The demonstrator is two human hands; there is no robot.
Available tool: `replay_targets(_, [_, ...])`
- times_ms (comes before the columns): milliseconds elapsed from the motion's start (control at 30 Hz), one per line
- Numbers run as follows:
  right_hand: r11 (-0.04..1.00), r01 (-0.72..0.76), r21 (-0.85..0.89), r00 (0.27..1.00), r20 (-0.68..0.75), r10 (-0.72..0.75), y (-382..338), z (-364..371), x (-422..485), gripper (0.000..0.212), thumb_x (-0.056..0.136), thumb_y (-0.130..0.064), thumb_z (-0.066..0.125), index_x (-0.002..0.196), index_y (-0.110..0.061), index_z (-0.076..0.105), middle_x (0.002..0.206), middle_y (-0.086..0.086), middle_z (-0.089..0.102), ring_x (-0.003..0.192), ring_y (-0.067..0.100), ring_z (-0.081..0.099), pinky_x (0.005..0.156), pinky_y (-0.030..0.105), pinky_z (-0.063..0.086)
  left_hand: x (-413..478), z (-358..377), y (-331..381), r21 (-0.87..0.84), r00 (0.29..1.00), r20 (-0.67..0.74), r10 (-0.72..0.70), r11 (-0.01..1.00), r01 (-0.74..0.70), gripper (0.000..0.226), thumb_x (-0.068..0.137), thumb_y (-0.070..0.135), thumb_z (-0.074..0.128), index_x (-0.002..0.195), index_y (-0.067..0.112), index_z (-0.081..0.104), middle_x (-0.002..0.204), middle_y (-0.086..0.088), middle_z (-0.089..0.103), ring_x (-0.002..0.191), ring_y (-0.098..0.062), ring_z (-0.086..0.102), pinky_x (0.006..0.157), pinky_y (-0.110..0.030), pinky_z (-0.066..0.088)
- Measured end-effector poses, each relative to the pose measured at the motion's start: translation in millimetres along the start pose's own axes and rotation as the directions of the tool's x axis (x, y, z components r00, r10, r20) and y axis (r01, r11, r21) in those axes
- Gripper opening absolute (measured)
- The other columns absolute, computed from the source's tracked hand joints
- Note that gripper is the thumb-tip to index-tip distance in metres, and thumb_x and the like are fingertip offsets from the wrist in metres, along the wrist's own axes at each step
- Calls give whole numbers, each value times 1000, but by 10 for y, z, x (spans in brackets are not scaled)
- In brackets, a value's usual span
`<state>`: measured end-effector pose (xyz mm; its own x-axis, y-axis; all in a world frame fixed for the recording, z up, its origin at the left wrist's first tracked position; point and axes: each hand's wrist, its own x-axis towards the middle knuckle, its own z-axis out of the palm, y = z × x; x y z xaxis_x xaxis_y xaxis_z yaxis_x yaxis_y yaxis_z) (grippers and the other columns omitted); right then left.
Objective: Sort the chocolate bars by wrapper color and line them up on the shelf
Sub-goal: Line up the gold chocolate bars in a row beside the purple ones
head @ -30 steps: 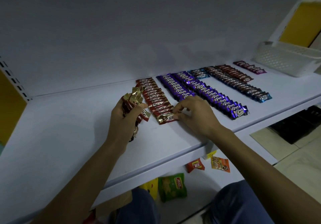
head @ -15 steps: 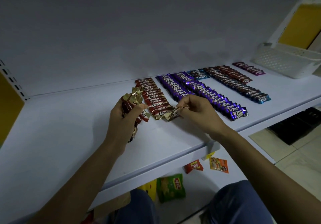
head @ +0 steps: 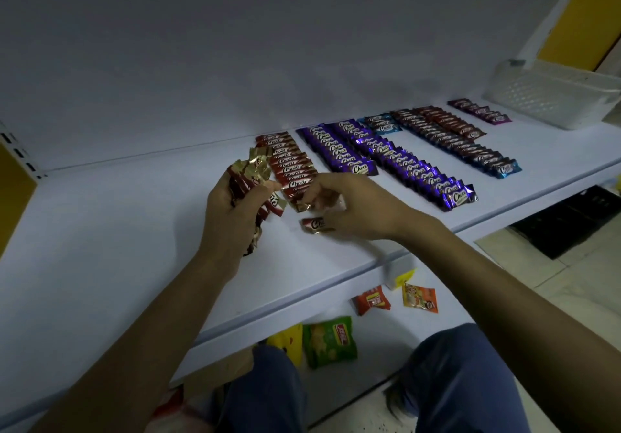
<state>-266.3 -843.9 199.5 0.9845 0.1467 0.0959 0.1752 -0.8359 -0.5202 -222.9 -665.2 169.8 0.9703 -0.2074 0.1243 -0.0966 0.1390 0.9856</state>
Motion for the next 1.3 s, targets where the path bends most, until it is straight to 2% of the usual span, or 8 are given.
replay_targets(167, [964,-110,-242,994,-33,106,195,-57,-177,23,85,-34,66,107,-29,71,84,-21,51,92,10,50,88,38,42,13,5,-16,18,1000,-2,9,1000,-9,8,91,12,59,91,19,61,91,-9,69,52,-3,54,43,-14,39])
replay_targets(300, [986,-90,-138,996,-39,86,219,-42,-159,10,80,-28,72,82,-34,65,84,-20,54,91,8,52,90,42,42,17,10,-24,36,1000,-16,4,999,-3,6,91,13,61,91,19,62,95,-21,68,48,-6,48,40,-18,37])
replay_targets(400, [992,-113,-56,993,-39,111,180,-49,-95,10,82,-34,71,91,-33,66,81,-20,57,83,7,54,83,36,42,10,9,-1,39,1000,-14,-12,999,13,6,91,14,61,90,20,62,91,-23,65,49,-11,45,39,-21,35])
replay_targets(600, [982,-71,-175,997,-3,72,198,-52,-27,14,81,-23,71,86,-35,68,97,-12,57,100,13,50,91,39,39,-1,9,-5,27,1000,-10,-6,1000,6,7,91,14,60,88,21,61,84,-11,66,56,-17,46,40,-21,35])
replay_targets(800, [980,32,-195,999,-11,-35,189,-39,48,11,76,-21,74,76,-27,64,113,-9,66,111,17,48,97,40,33,17,12,-18,46,1000,-20,-2,999,3,5,91,15,62,90,20,61,95,-27,65,55,-16,46,40,-20,36])
replay_targets(1033, [989,104,-104,994,-26,-107,238,-43,45,33,74,-23,75,63,-43,51,86,-22,63,107,19,56,95,45,38,45,3,-52,46,1000,-22,-11,999,12,4,91,17,62,91,21,62,89,-25,65,53,-17,43,42,-22,35])
replay_targets(1200, [997,67,-25,997,-28,-68,317,-192,21,11,79,-12,74,82,-22,72,83,-15,66,85,8,60,84,28,46,60,-4,-57,36,1000,-13,-5,999,5,2,90,16,63,92,17,62,75,-12,63,50,-16,42,40,-21,34])
replay_targets(1300, [996,18,-85,999,-32,-21,363,-219,71,13,78,-15,75,81,-27,72,81,-22,63,87,5,56,91,37,43,63,-3,-62,33,1000,-17,-3,999,3,4,89,16,63,93,15,63,72,-8,63,49,-14,43,41,-21,34])
